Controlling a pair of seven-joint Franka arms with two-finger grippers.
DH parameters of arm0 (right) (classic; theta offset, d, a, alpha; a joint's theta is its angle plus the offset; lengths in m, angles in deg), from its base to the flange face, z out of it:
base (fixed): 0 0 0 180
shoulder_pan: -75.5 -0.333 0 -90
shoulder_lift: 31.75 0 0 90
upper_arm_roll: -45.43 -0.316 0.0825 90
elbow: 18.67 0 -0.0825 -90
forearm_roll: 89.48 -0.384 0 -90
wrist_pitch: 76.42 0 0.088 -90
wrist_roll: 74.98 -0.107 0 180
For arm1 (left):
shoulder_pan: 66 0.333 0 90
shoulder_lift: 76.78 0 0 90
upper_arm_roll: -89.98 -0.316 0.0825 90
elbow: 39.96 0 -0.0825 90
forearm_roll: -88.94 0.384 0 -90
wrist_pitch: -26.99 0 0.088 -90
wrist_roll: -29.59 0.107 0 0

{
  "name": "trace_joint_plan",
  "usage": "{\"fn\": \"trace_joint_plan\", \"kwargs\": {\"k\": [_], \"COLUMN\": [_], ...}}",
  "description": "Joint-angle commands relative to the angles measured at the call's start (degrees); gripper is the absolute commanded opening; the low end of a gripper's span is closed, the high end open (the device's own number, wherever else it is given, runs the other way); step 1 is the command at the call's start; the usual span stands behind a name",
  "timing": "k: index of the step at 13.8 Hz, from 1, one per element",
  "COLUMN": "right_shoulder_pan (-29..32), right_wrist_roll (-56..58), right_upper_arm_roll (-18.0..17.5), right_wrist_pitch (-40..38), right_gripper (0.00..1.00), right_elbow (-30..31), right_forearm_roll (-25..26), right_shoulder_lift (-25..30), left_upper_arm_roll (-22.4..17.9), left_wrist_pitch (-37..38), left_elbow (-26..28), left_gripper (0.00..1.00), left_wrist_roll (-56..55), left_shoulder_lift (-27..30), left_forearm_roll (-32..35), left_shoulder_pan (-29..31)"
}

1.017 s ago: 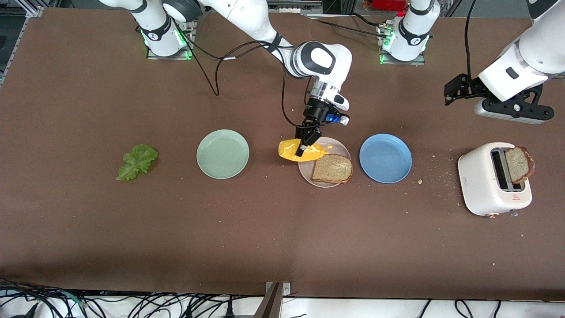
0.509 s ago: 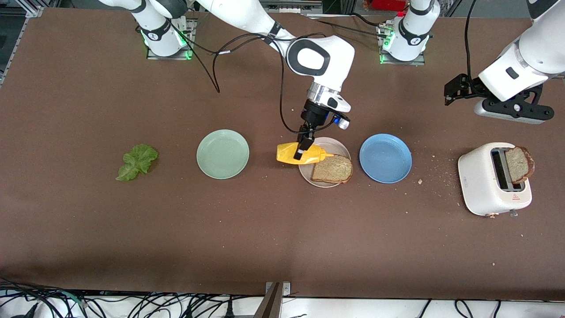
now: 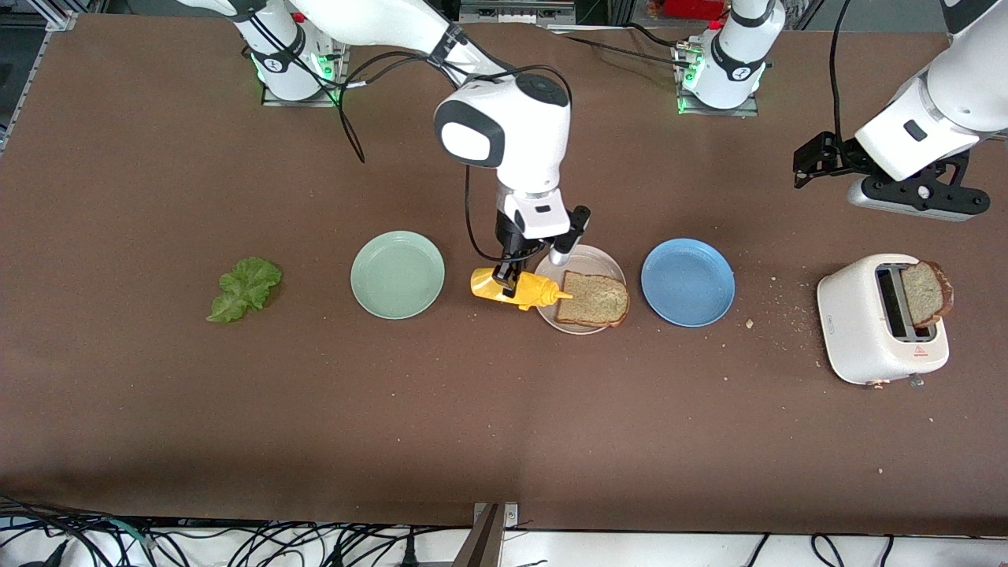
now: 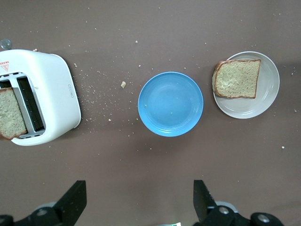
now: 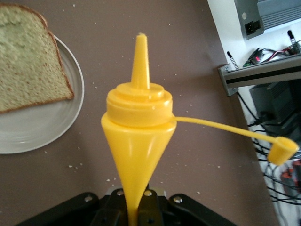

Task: Make sandwich in beige plate with both arms
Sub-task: 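Carry the mustard bottle back toward the mint-green plate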

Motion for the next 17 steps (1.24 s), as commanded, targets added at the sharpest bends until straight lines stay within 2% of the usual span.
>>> {"fn": "trace_joint_plan", "kwargs": {"k": [1,3,6,8,11,13,15,17], "right_shoulder_pan": [4.18,7.26,12.36,16.05,20.8,24.22,29.4,35.98], "right_wrist_roll": [-2.18,-1.31,4.29,14.37,31.79,40.66,55.39,72.0], "right_upper_arm_roll": [-0.34,-0.34,-0.6,-0.6,-0.52,-0.52,0.09,1.41], "right_wrist_pitch": [7.0,9.56,10.63,10.54,8.88,4.51,-3.83,-11.57], "right_gripper": [0.0,0.0,0.0,0.0,0.0,0.0,0.0,0.0], "right_elbow": [12.59,19.0,25.78,30.44,33.62,34.41,34.42,34.42], "right_forearm_roll": [-12.47,-18.38,-24.18,-34.27,-48.34,-54.42,-60.3,-70.83], "right_shoulder_lift": [9.16,13.73,19.88,23.75,26.31,26.93,26.93,25.54], "left_upper_arm_roll": [-0.4,-0.4,-0.57,-0.57,-0.84,-0.84,-0.84,-0.84], "left_wrist_pitch": [0.66,0.66,0.66,0.66,0.66,0.66,0.66,0.66], "left_elbow": [-1.07,-1.07,-1.07,-1.07,-1.07,-1.07,-1.07,-1.15], "left_gripper": [1.0,1.0,1.0,1.0,1.0,1.0,1.0,1.0], "left_wrist_roll": [0.2,0.2,0.99,0.99,1.08,1.08,0.99,1.08], "left_shoulder_lift": [-0.43,-0.43,-0.43,-0.43,-0.43,-0.43,-0.43,-0.43], "left_forearm_roll": [-0.91,-0.91,-0.38,-0.38,-0.38,-0.38,-0.38,-0.38], "left_shoulder_pan": [0.07,0.07,0.25,0.42,0.86,1.13,1.21,2.09]}}
